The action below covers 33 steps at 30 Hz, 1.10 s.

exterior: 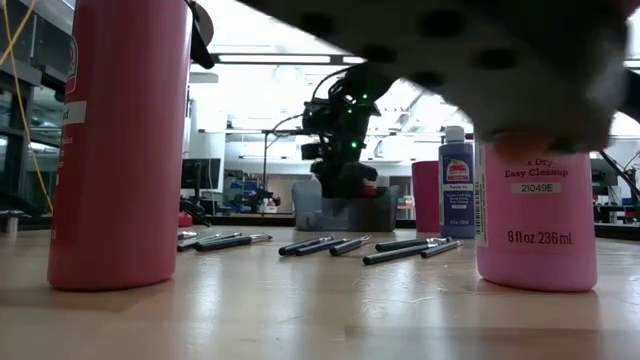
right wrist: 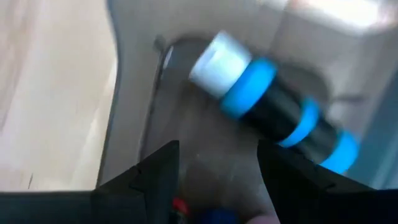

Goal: Pick & Place Paint Supplies
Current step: Put the small light blue paint bottle into the black bin

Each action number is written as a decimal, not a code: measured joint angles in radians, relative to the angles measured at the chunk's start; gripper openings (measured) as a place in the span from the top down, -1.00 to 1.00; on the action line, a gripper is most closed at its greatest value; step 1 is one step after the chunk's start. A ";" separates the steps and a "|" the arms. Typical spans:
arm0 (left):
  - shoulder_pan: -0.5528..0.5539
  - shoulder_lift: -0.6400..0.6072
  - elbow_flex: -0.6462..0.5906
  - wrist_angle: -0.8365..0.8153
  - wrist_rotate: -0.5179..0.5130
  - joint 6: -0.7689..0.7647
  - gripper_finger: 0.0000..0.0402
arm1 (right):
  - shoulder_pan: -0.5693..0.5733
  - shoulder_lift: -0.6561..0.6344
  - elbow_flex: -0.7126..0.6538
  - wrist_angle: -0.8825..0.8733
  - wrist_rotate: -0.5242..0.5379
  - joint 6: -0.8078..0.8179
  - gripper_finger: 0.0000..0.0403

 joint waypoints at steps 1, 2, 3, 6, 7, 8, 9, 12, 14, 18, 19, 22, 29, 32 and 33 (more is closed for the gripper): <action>0.000 0.000 0.000 0.000 0.000 0.000 -0.16 | 0.000 0.000 -0.001 -0.013 0.017 -0.002 -0.04; 0.000 0.000 0.000 0.000 0.000 0.000 -0.16 | 0.002 -0.002 -0.001 -0.011 0.030 -0.005 -0.03; 0.000 0.000 0.000 0.000 0.000 0.001 -0.16 | 0.005 -0.007 -0.001 0.003 0.046 -0.008 -0.02; 0.000 0.000 0.000 0.000 0.000 0.002 -0.16 | 0.011 -0.028 -0.001 0.032 0.083 -0.034 0.04; 0.000 0.000 0.000 0.000 0.000 0.002 -0.16 | 0.011 -0.032 0.000 0.041 0.083 -0.040 0.06; 0.000 0.000 0.000 0.000 0.000 0.002 -0.16 | 0.011 -0.033 0.001 0.049 0.081 -0.041 0.08; 0.000 0.000 0.000 0.000 0.000 0.002 -0.16 | 0.011 -0.033 0.001 0.050 0.075 -0.041 0.10; 0.000 0.000 0.000 0.000 0.000 0.001 -0.16 | 0.007 -0.033 0.000 0.051 0.047 -0.047 0.14; 0.000 0.000 0.000 0.000 0.000 0.000 -0.16 | 0.007 -0.033 0.000 0.078 0.042 -0.065 0.15; 0.000 0.000 0.000 0.000 0.000 -0.001 -0.16 | 0.007 -0.033 0.000 0.176 0.041 -0.068 0.16; 0.000 0.000 0.000 0.000 0.000 -0.001 -0.16 | 0.007 -0.033 0.000 0.195 0.040 -0.068 0.16; 0.000 0.000 0.000 0.000 0.000 -0.010 -0.16 | 0.010 -0.032 0.000 0.207 0.018 -0.068 0.16; 0.000 0.000 0.000 0.000 0.000 -0.016 -0.16 | 0.008 0.001 0.000 0.177 -0.020 -0.035 0.16; 0.000 0.000 0.000 -0.001 0.000 -0.023 -0.16 | 0.002 0.002 0.000 0.176 -0.031 -0.035 0.16; 0.000 0.000 0.000 -0.003 0.000 -0.023 -0.16 | 0.000 0.002 0.000 0.171 -0.032 -0.031 0.16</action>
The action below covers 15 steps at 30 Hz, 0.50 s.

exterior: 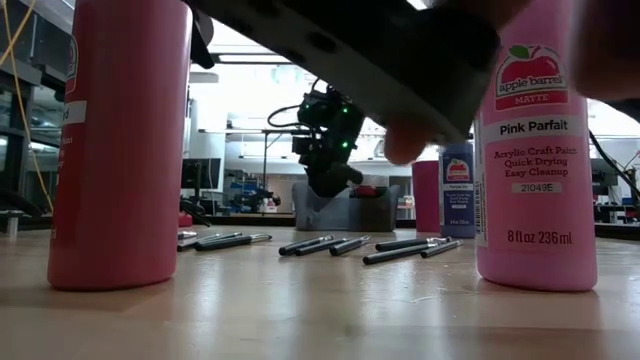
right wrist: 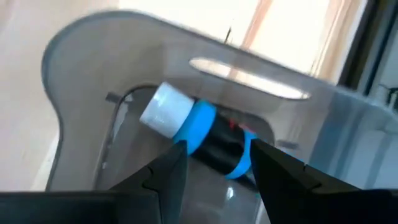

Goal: Pick & Place Paint Supplies
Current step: Put the small light blue paint bottle into the black bin

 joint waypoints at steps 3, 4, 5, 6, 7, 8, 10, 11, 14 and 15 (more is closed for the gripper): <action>0.000 0.000 0.000 -0.001 0.000 0.000 -0.16 | -0.012 0.000 0.000 -0.018 -0.015 0.030 0.16; 0.000 0.000 0.000 -0.001 0.000 0.000 -0.16 | -0.016 0.000 0.000 -0.032 -0.020 0.037 0.16; 0.000 0.000 0.000 -0.001 0.000 -0.001 -0.16 | -0.020 0.000 0.000 -0.048 -0.022 0.042 0.16; 0.000 0.000 0.000 -0.001 0.001 0.000 -0.16 | -0.023 0.003 0.000 -0.064 -0.020 0.046 0.16; 0.000 0.000 0.000 -0.002 0.001 0.000 -0.16 | -0.026 0.005 0.000 -0.081 -0.018 0.051 0.16; 0.000 0.000 0.000 -0.002 0.001 -0.001 -0.16 | -0.031 0.007 0.000 -0.103 -0.019 0.056 0.16; 0.000 0.000 0.000 -0.004 0.001 0.000 -0.16 | -0.034 0.008 0.000 -0.140 -0.018 0.074 0.16; 0.000 0.000 0.000 -0.005 0.001 0.000 -0.16 | -0.034 0.008 0.000 -0.144 -0.012 0.077 0.16; 0.000 0.000 0.000 -0.005 0.002 0.000 -0.16 | -0.031 0.006 0.000 -0.167 0.033 0.079 0.16; 0.000 0.000 0.000 -0.005 0.002 0.000 -0.16 | -0.029 0.004 0.000 -0.170 0.051 0.079 0.16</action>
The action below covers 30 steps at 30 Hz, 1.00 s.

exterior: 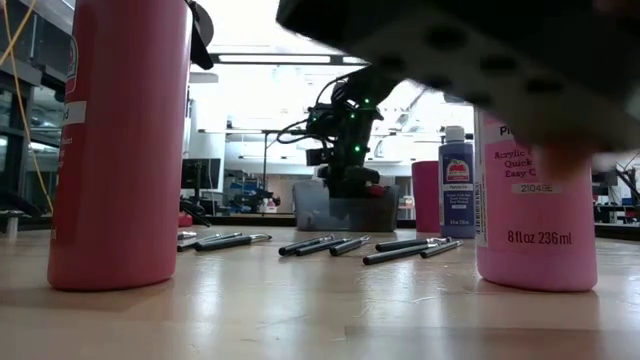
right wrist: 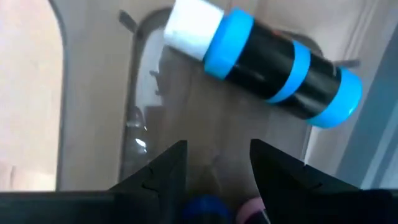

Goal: Pick & Place Paint Supplies
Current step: Put the small light blue paint bottle into the black bin

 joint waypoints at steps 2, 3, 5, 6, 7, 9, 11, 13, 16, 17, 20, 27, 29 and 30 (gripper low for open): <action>0.000 0.000 0.000 0.000 0.000 0.000 -0.16 | 0.011 -0.010 0.000 0.016 0.035 -0.001 0.16; 0.000 0.000 0.000 0.000 0.000 0.000 -0.16 | 0.017 -0.016 0.000 0.037 0.062 -0.003 0.16; 0.000 0.000 0.000 0.000 0.000 0.000 -0.16 | 0.030 -0.025 0.000 0.093 0.120 -0.018 0.16; 0.000 0.000 0.000 0.000 0.000 0.000 -0.16 | 0.036 -0.026 0.000 0.130 0.147 -0.035 0.16; 0.000 0.000 0.000 0.000 0.000 0.000 -0.16 | 0.042 -0.026 0.000 0.167 0.173 -0.051 0.16; 0.000 0.000 0.000 0.000 0.000 0.000 -0.16 | 0.052 -0.026 0.000 0.217 0.190 -0.102 0.16; 0.000 0.000 0.000 0.000 0.000 0.000 -0.16 | 0.058 -0.026 0.000 0.232 0.183 -0.185 0.16; 0.000 0.000 0.000 0.000 0.000 0.000 -0.16 | 0.060 -0.026 0.000 0.214 0.174 -0.240 0.16; 0.000 0.000 0.000 0.000 0.000 0.000 -0.16 | 0.064 -0.026 0.000 0.187 0.166 -0.267 0.16; 0.000 0.000 0.000 0.000 0.000 0.000 -0.16 | 0.064 -0.026 0.000 0.172 0.164 -0.288 0.16; 0.000 0.000 0.000 -0.001 0.001 0.000 -0.16 | 0.064 -0.026 0.000 0.125 0.152 -0.345 0.16; 0.000 0.000 0.000 -0.007 0.020 0.007 -0.16 | 0.064 -0.026 0.000 0.110 0.073 -0.492 0.16; 0.000 0.000 0.000 -0.008 0.027 0.008 -0.16 | 0.064 -0.026 0.000 0.117 0.065 -0.509 0.16; 0.000 0.000 0.000 -0.008 0.030 0.008 -0.16 | 0.062 -0.026 0.000 0.115 0.053 -0.513 0.16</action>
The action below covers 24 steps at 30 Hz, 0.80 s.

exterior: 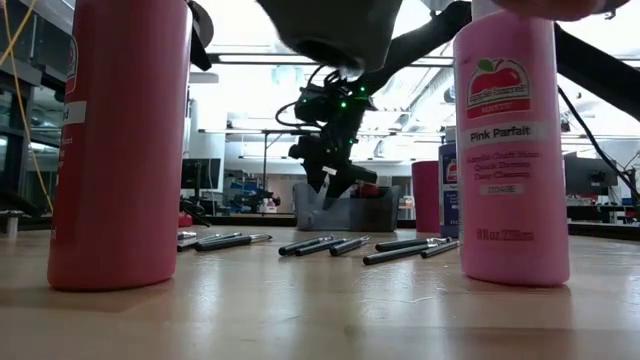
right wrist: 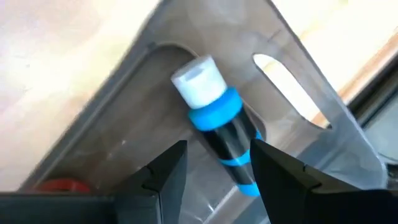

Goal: Pick & Place Paint Supplies
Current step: Put the small light blue paint bottle into the black bin

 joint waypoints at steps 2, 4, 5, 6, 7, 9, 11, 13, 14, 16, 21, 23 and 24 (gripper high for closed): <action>0.000 0.000 0.000 0.000 0.010 0.000 -0.16 | -0.002 0.000 0.000 -0.002 -0.021 -0.012 0.16; 0.000 0.000 0.000 0.000 0.020 0.000 -0.16 | -0.002 0.001 0.000 -0.002 -0.037 -0.038 0.16; 0.000 0.000 0.000 0.000 0.021 0.000 -0.16 | -0.002 0.003 0.000 -0.004 -0.048 -0.044 0.16; 0.000 0.000 0.000 0.000 0.021 0.000 -0.16 | -0.003 0.003 0.000 -0.004 -0.058 -0.047 0.16; 0.000 0.000 0.000 0.000 0.022 0.000 -0.16 | -0.004 0.004 0.000 -0.003 -0.068 -0.050 0.16; 0.000 0.000 0.000 0.000 0.025 0.000 -0.16 | -0.004 0.010 0.000 0.008 -0.095 -0.064 0.16; 0.000 0.000 0.000 0.000 0.040 0.000 -0.16 | -0.005 0.016 0.000 0.013 -0.100 -0.072 0.16; 0.000 0.000 0.000 0.000 0.041 0.000 -0.16 | -0.008 0.020 -0.001 0.013 -0.110 -0.077 0.16; 0.000 0.000 0.000 -0.001 0.042 0.000 -0.16 | -0.011 0.020 -0.001 0.017 -0.117 -0.077 0.16; 0.000 0.000 -0.001 -0.002 0.048 0.000 -0.16 | -0.017 0.018 -0.001 0.020 -0.129 -0.076 0.16; 0.000 0.000 -0.001 -0.008 0.048 -0.006 -0.16 | -0.030 0.020 -0.001 0.009 -0.153 -0.044 0.16; 0.000 0.000 -0.001 -0.010 0.048 -0.007 -0.16 | -0.038 0.020 -0.001 0.008 -0.156 -0.019 0.16; 0.000 0.000 -0.001 -0.010 0.048 -0.007 -0.16 | -0.042 0.020 -0.001 0.005 -0.156 -0.010 0.16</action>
